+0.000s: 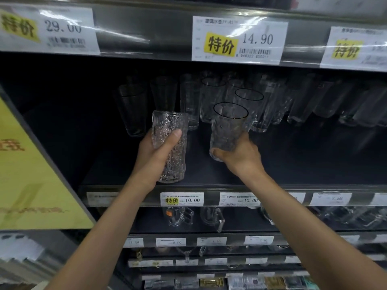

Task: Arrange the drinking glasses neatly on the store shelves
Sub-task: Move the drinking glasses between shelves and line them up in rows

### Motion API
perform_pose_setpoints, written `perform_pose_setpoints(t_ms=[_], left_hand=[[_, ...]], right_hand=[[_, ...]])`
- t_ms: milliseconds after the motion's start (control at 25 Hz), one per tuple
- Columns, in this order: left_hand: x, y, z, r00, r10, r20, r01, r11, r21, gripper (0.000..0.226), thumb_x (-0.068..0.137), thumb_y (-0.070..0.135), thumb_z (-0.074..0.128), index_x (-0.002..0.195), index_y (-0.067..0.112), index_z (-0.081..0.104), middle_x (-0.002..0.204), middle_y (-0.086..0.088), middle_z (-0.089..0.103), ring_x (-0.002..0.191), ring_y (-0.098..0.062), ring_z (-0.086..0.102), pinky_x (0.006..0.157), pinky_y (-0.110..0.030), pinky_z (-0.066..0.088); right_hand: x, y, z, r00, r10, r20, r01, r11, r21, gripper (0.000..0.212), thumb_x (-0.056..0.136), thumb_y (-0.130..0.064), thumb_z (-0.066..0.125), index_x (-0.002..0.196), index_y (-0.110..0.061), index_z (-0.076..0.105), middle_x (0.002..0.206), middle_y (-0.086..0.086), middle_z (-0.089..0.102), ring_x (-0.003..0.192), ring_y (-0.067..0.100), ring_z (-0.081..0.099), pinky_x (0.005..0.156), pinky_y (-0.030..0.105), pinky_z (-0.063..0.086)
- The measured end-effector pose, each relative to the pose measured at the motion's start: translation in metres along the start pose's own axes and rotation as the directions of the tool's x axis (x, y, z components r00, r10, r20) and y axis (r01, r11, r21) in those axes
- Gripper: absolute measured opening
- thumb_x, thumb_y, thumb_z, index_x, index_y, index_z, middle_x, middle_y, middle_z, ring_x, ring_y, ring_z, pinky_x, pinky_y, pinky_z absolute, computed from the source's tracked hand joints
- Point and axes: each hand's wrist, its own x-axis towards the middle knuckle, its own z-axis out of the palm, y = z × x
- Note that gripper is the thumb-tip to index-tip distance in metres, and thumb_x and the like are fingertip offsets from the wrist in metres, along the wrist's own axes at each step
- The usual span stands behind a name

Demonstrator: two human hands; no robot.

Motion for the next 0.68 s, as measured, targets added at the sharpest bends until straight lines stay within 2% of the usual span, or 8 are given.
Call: perform_pose_setpoints(t_ms=[80, 160, 280, 360, 400, 520, 680], left_hand=[[0.001, -0.002, -0.001, 1.000, -0.001, -0.009, 0.001, 1.000, -0.015, 0.028, 0.080, 0.052, 0.065, 0.106, 0.041, 0.065, 0.108, 0.015, 0.074, 0.105, -0.005, 0.069, 0.100, -0.040, 0.052], [0.002, -0.004, -0.001, 1.000, 0.007, -0.011, -0.008, 1.000, -0.024, 0.029, 0.080, 0.053, 0.066, 0.106, 0.041, 0.065, 0.109, 0.014, 0.074, 0.106, -0.005, 0.068, 0.101, -0.041, 0.051], [0.002, -0.006, -0.001, 1.000, 0.025, -0.006, -0.025, 0.999, -0.023, 0.032, 0.081, 0.051, 0.065, 0.111, 0.039, 0.064, 0.111, 0.015, 0.073, 0.106, 0.000, 0.067, 0.096, -0.029, 0.051], [0.001, -0.006, 0.000, 0.999, 0.044, 0.001, -0.044, 0.999, -0.024, 0.035, 0.081, 0.049, 0.064, 0.113, 0.036, 0.063, 0.110, 0.017, 0.073, 0.105, 0.003, 0.066, 0.089, -0.018, 0.049], [0.001, -0.006, 0.000, 0.999, 0.049, 0.000, -0.049, 0.999, -0.024, 0.036, 0.081, 0.049, 0.064, 0.115, 0.036, 0.063, 0.111, 0.016, 0.073, 0.105, 0.003, 0.066, 0.088, -0.017, 0.049], [0.002, -0.008, -0.001, 0.998, 0.058, 0.002, -0.058, 0.998, -0.017, 0.036, 0.084, 0.049, 0.067, 0.117, 0.034, 0.064, 0.113, 0.014, 0.073, 0.108, -0.002, 0.067, 0.095, -0.027, 0.050], [0.002, -0.008, 0.000, 0.998, 0.064, -0.004, -0.065, 0.997, -0.033, 0.036, 0.079, 0.048, 0.065, 0.113, 0.034, 0.064, 0.110, 0.016, 0.073, 0.106, -0.001, 0.067, 0.094, -0.026, 0.050]], right_hand=[[0.005, 0.002, 0.006, 0.999, 0.049, 0.012, -0.049, 0.995, 0.089, 0.075, 0.071, -0.044, 0.084, 0.127, -0.011, 0.046, 0.128, 0.008, 0.061, 0.118, 0.028, 0.059, 0.095, 0.035, 0.049], [0.014, 0.000, 0.011, 0.997, 0.076, 0.009, -0.076, 0.987, 0.144, 0.068, 0.072, -0.040, 0.086, 0.123, -0.009, 0.052, 0.125, 0.007, 0.064, 0.115, 0.026, 0.061, 0.086, 0.026, 0.047], [0.027, -0.006, 0.020, 0.994, 0.112, -0.018, -0.107, 0.975, 0.197, 0.061, 0.074, -0.034, 0.086, 0.120, -0.007, 0.055, 0.122, 0.008, 0.064, 0.113, 0.025, 0.060, 0.081, 0.022, 0.043], [0.037, -0.007, 0.027, 0.991, 0.127, -0.047, -0.114, 0.970, 0.215, 0.055, 0.076, -0.028, 0.084, 0.118, -0.005, 0.058, 0.119, 0.009, 0.065, 0.112, 0.025, 0.060, 0.081, 0.023, 0.044], [0.042, -0.007, 0.031, 0.989, 0.134, -0.056, -0.118, 0.969, 0.217, 0.051, 0.077, -0.027, 0.084, 0.116, -0.004, 0.060, 0.118, 0.009, 0.066, 0.110, 0.025, 0.061, 0.081, 0.023, 0.045], [0.052, -0.008, 0.039, 0.986, 0.142, -0.091, -0.122, 0.972, 0.202, 0.048, 0.078, -0.030, 0.083, 0.114, -0.005, 0.066, 0.115, 0.011, 0.069, 0.108, 0.026, 0.064, 0.086, 0.025, 0.050], [0.057, -0.012, 0.044, 0.980, 0.158, -0.119, -0.134, 0.974, 0.182, 0.049, 0.081, -0.033, 0.080, 0.119, -0.006, 0.065, 0.118, 0.013, 0.067, 0.109, 0.028, 0.063, 0.079, 0.021, 0.043]])
